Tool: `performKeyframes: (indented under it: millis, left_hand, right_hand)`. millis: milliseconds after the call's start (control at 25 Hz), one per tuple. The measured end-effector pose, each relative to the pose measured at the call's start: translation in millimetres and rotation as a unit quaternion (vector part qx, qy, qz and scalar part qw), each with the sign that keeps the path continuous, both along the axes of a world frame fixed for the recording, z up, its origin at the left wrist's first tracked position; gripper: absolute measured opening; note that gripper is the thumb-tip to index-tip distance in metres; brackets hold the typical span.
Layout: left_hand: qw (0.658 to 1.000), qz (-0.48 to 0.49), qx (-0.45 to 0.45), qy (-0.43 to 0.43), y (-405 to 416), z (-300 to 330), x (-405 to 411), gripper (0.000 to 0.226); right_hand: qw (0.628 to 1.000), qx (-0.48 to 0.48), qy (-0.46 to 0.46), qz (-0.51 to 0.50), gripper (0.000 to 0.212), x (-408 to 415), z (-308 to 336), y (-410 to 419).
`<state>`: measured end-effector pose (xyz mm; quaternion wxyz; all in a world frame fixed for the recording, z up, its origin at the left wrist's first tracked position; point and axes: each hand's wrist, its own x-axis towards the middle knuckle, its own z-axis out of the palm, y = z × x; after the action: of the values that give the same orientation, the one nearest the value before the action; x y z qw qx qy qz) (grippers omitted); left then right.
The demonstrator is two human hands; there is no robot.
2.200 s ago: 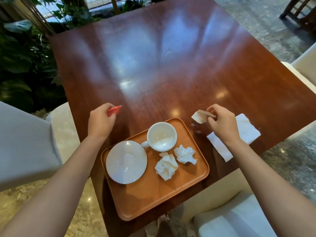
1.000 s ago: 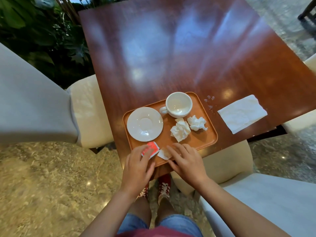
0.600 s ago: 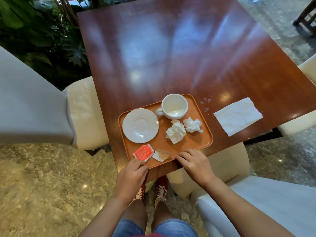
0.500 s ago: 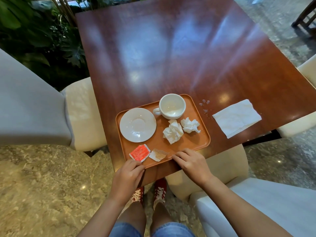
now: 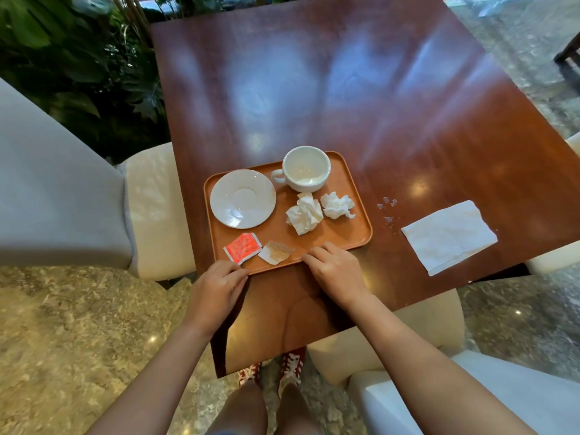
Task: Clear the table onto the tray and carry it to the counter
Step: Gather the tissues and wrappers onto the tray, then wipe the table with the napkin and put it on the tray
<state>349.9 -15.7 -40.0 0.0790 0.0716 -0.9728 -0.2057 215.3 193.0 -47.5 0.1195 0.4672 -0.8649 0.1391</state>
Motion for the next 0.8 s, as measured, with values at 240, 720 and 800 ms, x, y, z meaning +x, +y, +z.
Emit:
performKeyframes:
  millis: [240, 720, 800]
  left_hand:
    - [0.999, 0.025, -0.019, 0.027, -28.0, -1.8, -28.0, 0.009]
    - [0.985, 0.161, -0.053, 0.033, -15.6, -6.5, -46.4, 0.023]
    - [0.986, 0.151, -0.062, 0.020, 10.2, 0.2, -44.1, 0.035]
  right_hand:
    - [0.999, 0.019, -0.026, -0.035, 0.013, -23.5, -0.2, -36.7]
    - [0.995, 0.053, -0.076, -0.041, 0.008, -40.1, -1.6, -60.5]
    - [0.995, 0.026, -0.078, -0.051, 0.020, -38.0, 7.7, -43.0]
